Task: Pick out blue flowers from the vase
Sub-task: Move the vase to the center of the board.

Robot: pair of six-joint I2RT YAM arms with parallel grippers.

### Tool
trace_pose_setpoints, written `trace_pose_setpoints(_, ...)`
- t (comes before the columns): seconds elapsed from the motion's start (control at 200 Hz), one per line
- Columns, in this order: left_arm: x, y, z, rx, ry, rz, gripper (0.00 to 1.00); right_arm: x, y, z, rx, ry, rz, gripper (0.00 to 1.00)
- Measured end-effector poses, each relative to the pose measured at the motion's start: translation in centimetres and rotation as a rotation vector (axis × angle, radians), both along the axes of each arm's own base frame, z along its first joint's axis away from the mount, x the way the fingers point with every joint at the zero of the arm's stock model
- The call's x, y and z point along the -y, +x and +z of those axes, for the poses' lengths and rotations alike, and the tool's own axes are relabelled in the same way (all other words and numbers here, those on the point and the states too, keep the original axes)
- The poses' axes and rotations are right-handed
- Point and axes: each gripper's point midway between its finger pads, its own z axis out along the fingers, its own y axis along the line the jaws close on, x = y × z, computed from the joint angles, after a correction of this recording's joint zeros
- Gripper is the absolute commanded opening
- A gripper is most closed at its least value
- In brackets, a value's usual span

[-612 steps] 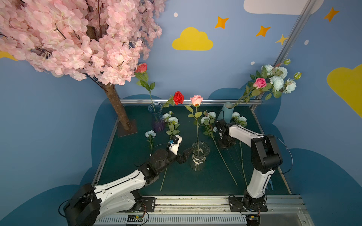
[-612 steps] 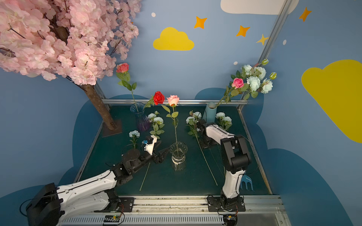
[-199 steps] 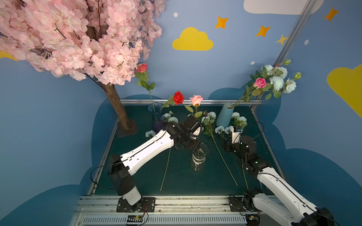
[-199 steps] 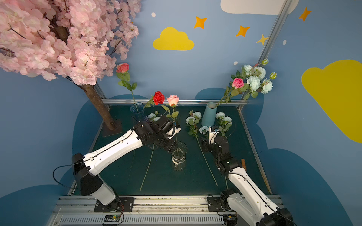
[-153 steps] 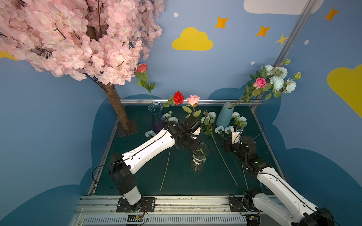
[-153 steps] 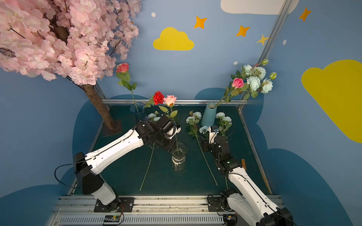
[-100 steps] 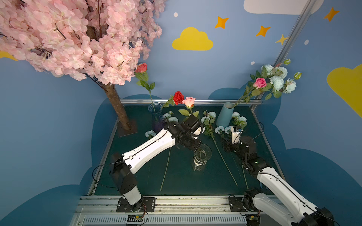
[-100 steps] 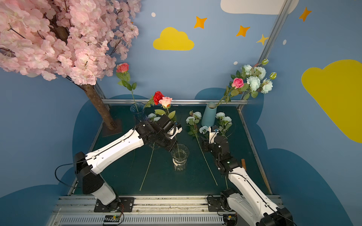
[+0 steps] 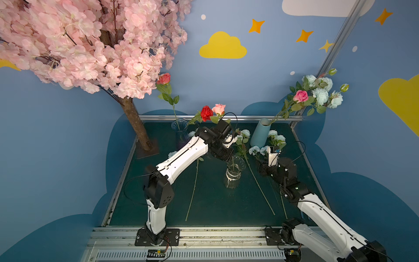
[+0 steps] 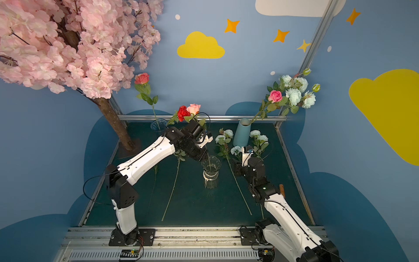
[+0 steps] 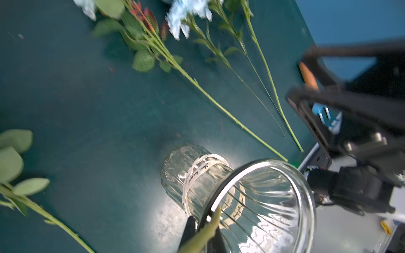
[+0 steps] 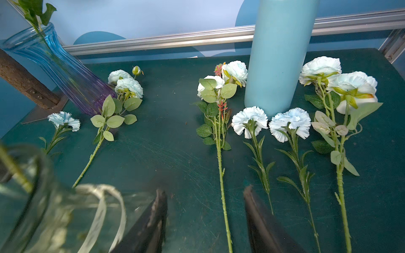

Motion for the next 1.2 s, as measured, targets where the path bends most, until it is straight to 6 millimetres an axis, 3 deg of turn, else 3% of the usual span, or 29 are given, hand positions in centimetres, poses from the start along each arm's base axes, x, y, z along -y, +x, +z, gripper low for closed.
trace_pose_setpoints(0.12, 0.0, 4.4, 0.4, 0.033, -0.011, 0.020, 0.03, 0.0, 0.0, 0.0, 0.001, 0.000, 0.000, 0.57)
trace_pose_setpoints(0.275, -1.4, 10.1, 0.7, 0.066, -0.027, 0.073, 0.03, 0.0, 0.0, 0.1, 0.003, 0.001, 0.000, 0.57)
trace_pose_setpoints(0.4, -3.0, 12.8, 0.5, 0.077, -0.048, 0.114, 0.03, 0.0, 0.0, 0.1, 0.004, 0.001, 0.000, 0.57)
trace_pose_setpoints(0.586, -5.2, 14.2, 0.6, 0.072, -0.054, 0.156, 0.03, 0.0, 0.0, 0.1, 0.004, 0.002, 0.001, 0.57)
trace_pose_setpoints(0.776, -5.4, 14.6, 0.7, 0.079, -0.065, 0.162, 0.03, 0.0, 0.1, 0.1, 0.003, 0.001, 0.001, 0.57)
trace_pose_setpoints(1.001, -4.7, 15.3, 1.1, 0.119, -0.083, 0.150, 0.37, 0.0, 0.1, 0.1, 0.003, 0.002, 0.001, 0.58)
trace_pose_setpoints(1.201, -4.4, 15.9, 1.5, 0.158, -0.089, 0.152, 0.52, 0.0, 0.1, 0.1, 0.003, 0.002, 0.001, 0.58)
